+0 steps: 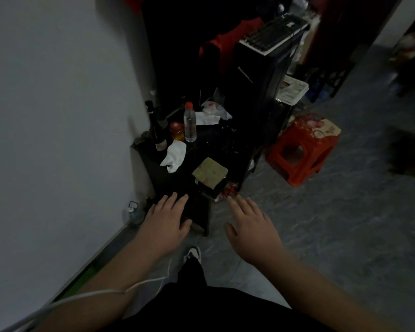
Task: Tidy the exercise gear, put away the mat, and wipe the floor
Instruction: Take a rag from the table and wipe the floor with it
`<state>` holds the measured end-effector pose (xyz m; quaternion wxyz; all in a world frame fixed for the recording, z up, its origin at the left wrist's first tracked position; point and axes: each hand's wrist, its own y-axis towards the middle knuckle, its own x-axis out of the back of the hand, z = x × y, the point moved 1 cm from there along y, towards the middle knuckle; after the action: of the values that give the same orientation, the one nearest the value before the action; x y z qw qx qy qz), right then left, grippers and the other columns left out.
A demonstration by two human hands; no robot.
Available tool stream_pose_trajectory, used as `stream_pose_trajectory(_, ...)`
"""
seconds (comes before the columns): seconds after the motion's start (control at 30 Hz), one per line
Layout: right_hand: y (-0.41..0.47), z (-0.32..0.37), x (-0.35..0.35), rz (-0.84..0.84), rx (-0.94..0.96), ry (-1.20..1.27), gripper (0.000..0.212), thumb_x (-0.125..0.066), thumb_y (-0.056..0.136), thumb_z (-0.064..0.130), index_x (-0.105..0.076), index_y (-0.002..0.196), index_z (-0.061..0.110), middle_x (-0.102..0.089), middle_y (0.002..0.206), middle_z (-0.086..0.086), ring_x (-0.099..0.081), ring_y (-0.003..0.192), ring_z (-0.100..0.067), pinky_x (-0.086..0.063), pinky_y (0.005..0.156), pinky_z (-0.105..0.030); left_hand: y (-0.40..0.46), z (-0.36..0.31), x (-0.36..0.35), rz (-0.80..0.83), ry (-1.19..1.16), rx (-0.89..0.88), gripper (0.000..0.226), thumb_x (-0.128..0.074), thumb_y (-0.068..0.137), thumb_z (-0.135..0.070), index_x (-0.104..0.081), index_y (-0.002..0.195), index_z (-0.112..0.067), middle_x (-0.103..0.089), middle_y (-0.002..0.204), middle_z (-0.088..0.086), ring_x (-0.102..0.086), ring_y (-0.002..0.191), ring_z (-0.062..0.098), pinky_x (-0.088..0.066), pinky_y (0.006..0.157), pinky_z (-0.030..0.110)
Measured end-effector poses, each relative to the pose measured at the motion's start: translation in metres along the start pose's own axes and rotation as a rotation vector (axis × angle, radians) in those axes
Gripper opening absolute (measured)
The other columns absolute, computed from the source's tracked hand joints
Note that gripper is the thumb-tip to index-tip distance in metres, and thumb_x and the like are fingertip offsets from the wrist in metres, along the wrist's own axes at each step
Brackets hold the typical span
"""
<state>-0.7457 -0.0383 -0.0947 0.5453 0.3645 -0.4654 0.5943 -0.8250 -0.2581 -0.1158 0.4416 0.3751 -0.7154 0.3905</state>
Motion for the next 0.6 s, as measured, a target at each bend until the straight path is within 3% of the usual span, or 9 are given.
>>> stream_pose_trajectory(0.3,0.187,-0.013,-0.008,0.097,-0.114,0.028,0.066,-0.035,0.1,0.048,-0.01,0.157,0.026,-0.015,0.165,0.0,-0.009,0.152,-0.023,-0.019,0.12,-0.042,0.212,0.053,0.02,0.059,-0.041,-0.082,0.065,-0.047,0.097,-0.039,-0.022,0.155,-0.024,-0.026,0.161,0.004,-0.022,0.148,0.025,-0.029,0.118,0.044)
stream_pose_trajectory(0.6,0.307,-0.059,-0.08,0.268,-0.276,0.139,0.071,-0.051,0.095,0.034,-0.016,0.155,0.023,-0.022,0.162,-0.004,-0.02,0.148,-0.027,-0.033,0.113,-0.045,0.33,0.073,-0.051,0.35,-0.15,-0.017,0.056,-0.052,0.096,-0.026,-0.033,0.149,-0.02,-0.04,0.149,0.008,-0.041,0.134,0.031,-0.043,0.104,0.046)
